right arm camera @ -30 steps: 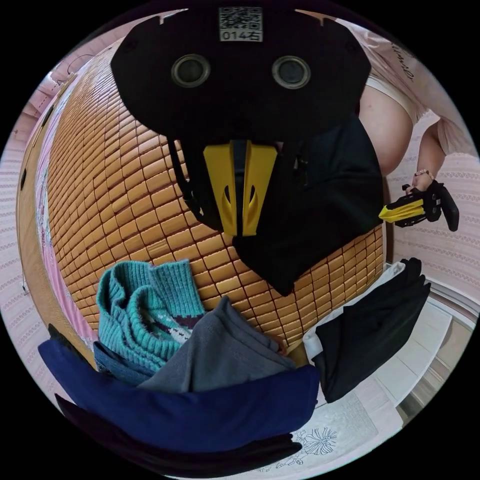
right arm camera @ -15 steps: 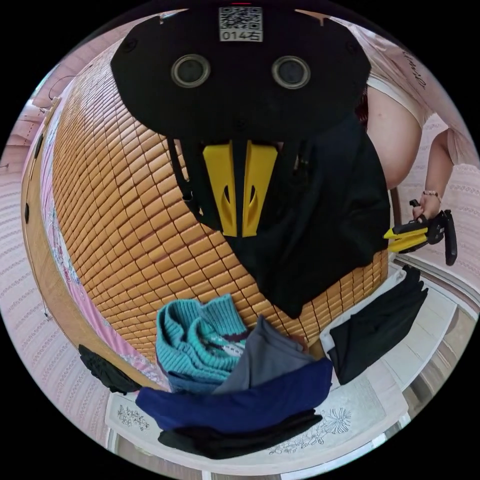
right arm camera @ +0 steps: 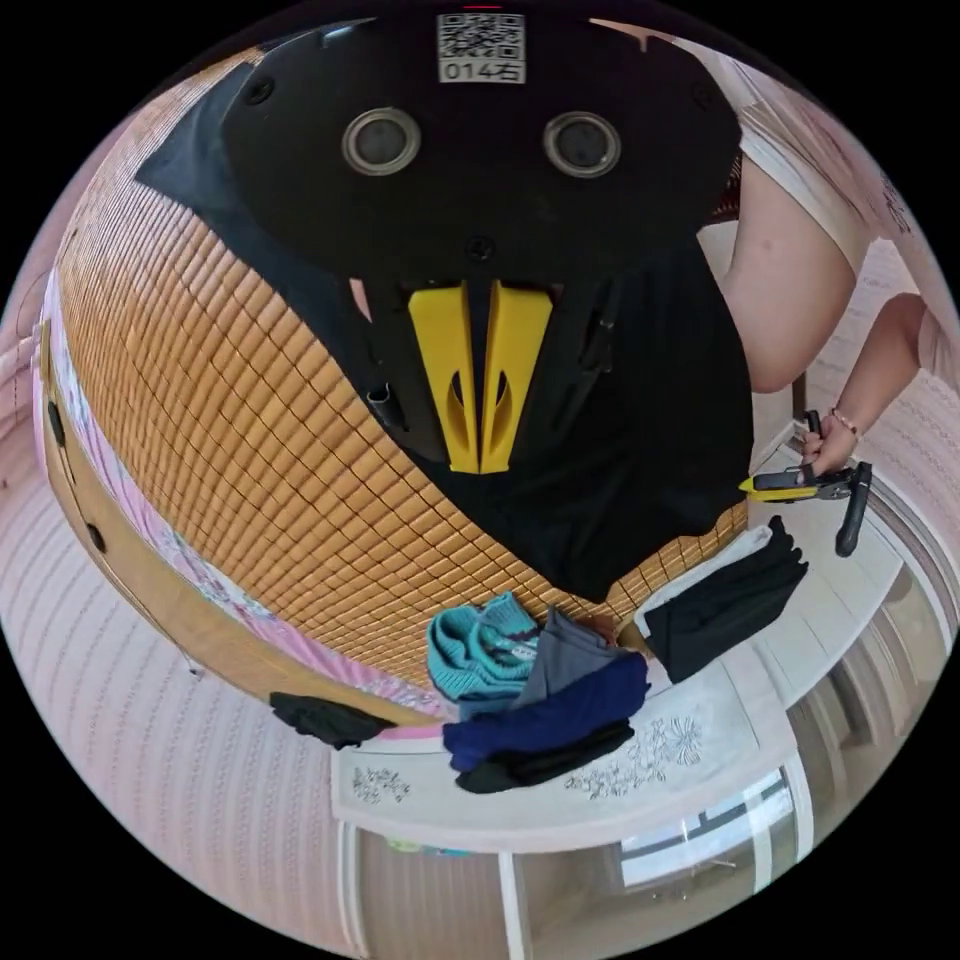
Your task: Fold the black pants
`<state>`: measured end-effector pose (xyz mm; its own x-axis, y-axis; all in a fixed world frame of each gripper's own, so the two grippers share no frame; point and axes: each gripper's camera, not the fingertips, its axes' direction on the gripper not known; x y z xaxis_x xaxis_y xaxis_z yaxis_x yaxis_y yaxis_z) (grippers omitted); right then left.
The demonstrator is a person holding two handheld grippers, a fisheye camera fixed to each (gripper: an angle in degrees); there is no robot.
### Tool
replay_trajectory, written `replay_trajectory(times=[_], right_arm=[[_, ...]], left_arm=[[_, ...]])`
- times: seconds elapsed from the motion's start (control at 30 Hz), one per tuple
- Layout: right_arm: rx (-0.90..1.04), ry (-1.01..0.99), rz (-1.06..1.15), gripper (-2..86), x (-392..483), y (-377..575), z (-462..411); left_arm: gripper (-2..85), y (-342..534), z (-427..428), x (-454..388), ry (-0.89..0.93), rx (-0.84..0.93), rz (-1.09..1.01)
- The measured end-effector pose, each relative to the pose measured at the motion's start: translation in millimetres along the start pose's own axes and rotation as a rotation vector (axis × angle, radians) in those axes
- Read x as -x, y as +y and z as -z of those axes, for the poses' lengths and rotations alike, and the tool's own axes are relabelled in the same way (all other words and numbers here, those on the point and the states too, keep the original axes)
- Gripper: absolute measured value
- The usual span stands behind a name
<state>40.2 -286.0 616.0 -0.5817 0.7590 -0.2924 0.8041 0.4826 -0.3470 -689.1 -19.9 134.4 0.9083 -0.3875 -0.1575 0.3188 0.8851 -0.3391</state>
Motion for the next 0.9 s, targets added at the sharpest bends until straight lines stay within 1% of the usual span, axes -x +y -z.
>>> replay_trajectory(times=[0.07, 0.1, 0.17, 0.2, 0.23, 0.27, 0.3, 0.37, 0.4, 0.47, 0.57, 0.6, 0.67, 0.73, 0.83, 0.9], right_arm=[[-0.014, 0.096, -0.162, -0.3, -30, 107, 46], [-0.003, 0.133, -0.213, -0.1, -38, 136, 56], [0.085, 0.298, -0.475, 0.4, -68, 257, 93], [0.108, 0.33, -0.558, 0.6, -76, 289, 101], [0.142, 0.362, -0.739, 1.2, -89, 353, 116], [0.14, 0.357, -0.909, 2.1, -96, 417, 129], [0.128, 0.346, -0.998, 2.7, -99, 448, 134], [0.02, 0.254, -1.317, 6.9, -99, 565, 143], [-0.016, 0.229, -1.378, 7.7, -96, 590, 142], [-0.153, 0.134, -1.556, 10.4, -86, 669, 127], [-0.235, 0.016, -1.676, 11.8, -83, 735, 90], [-0.25, -0.01, -1.692, 12.0, -83, 745, 82], [-0.348, -0.131, -1.709, 12.0, -87, 775, 55], [-0.403, -0.163, -1.691, 10.9, -89, 788, 43], [-0.373, -0.118, -1.656, 6.0, -91, 801, 29], [-0.407, -0.117, -1.611, 3.1, -90, 807, 25]], left_arm=[[5.8, 2, 9, 7, 0.045, -0.023, 0.041], [6.1, 3, 12, 11, 0.081, -0.028, 0.066], [7.0, 4, 14, 16, 0.137, -0.023, 0.114], [8.0, 4, 14, 21, 0.176, -0.017, 0.153], [8.6, 3, 13, 23, 0.211, -0.005, 0.176], [8.8, 3, 13, 24, 0.221, 0.001, 0.181], [9.2, 1, 12, 26, 0.225, 0.013, 0.194], [9.7, -2, 11, 29, 0.227, 0.032, 0.219], [9.9, -4, 12, 32, 0.232, 0.039, 0.244], [10.1, -9, 15, 35, 0.259, 0.036, 0.269], [10.5, -19, 18, 41, 0.276, 0.055, 0.31], [11.0, -23, 19, 43, 0.302, 0.063, 0.336], [11.3, -28, 20, 45, 0.321, 0.069, 0.356], [11.5, -35, 21, 45, 0.315, 0.087, 0.365], [12.1, -41, 21, 45, 0.336, 0.091, 0.389], [12.2, -46, 18, 45, 0.349, 0.103, 0.404]])
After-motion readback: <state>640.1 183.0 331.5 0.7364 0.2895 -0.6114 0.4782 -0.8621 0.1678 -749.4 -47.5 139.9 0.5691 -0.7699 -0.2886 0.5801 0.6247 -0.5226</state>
